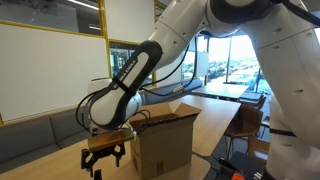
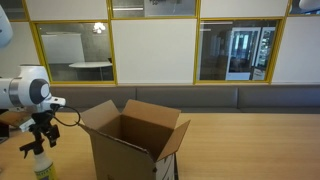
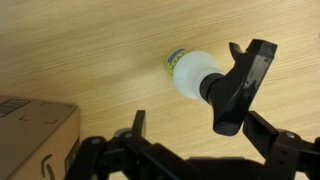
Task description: Pick up the objects from the table and put them in the box.
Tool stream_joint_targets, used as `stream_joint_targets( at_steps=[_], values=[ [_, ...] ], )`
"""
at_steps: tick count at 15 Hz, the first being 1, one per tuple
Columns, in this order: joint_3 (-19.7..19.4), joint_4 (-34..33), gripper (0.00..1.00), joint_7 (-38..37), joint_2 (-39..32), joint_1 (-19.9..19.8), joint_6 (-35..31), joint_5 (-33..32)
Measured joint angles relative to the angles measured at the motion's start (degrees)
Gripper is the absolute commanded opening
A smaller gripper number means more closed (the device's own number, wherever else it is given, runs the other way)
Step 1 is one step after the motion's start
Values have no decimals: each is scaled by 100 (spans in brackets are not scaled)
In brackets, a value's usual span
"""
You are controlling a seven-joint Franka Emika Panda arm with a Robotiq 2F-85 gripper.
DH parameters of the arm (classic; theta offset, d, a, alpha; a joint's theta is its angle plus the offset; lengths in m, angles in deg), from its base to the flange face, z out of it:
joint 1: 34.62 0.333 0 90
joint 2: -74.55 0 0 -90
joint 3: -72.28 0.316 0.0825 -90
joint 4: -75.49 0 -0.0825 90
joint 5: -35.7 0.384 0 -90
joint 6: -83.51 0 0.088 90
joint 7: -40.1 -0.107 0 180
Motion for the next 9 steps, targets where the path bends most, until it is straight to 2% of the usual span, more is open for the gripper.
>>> stream_joint_targets(
  at_steps=[9],
  values=[
    [196, -29, 100, 773, -126, -91, -112, 869]
  ],
)
